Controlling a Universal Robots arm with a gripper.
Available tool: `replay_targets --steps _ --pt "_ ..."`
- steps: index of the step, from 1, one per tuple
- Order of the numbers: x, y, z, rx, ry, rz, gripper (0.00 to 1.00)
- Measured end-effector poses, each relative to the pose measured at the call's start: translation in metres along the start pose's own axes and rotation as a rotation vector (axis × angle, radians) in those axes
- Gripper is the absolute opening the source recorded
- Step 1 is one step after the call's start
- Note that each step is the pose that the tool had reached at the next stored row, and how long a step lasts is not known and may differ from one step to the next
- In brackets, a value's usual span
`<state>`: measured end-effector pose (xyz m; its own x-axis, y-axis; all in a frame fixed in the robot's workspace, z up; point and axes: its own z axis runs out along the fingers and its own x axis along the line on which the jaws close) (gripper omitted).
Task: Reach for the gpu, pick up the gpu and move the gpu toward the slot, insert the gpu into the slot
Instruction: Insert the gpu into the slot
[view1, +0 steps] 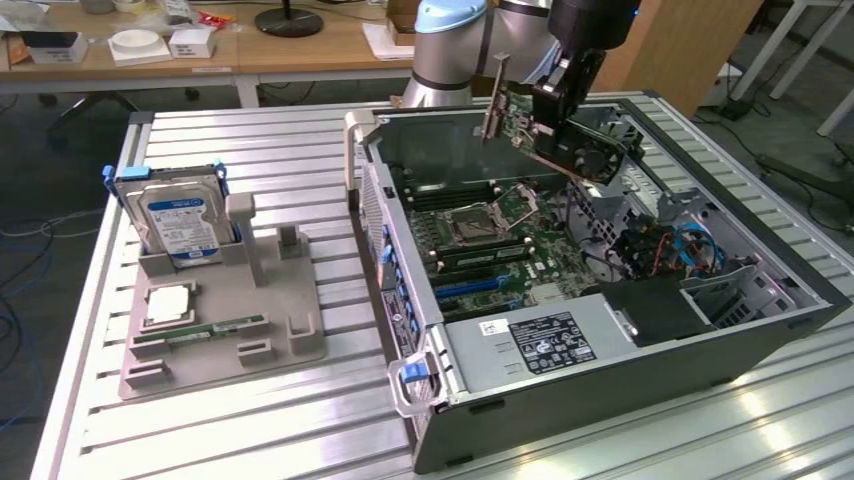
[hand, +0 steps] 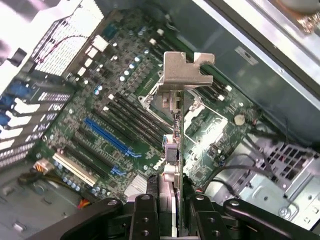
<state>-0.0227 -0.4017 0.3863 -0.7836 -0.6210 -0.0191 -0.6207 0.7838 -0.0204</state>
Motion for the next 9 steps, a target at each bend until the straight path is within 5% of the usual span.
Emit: replay_targets --steps 9 --pt "0.0 0.0 0.0002 -0.0032 -0.0033 -0.165 0.29"
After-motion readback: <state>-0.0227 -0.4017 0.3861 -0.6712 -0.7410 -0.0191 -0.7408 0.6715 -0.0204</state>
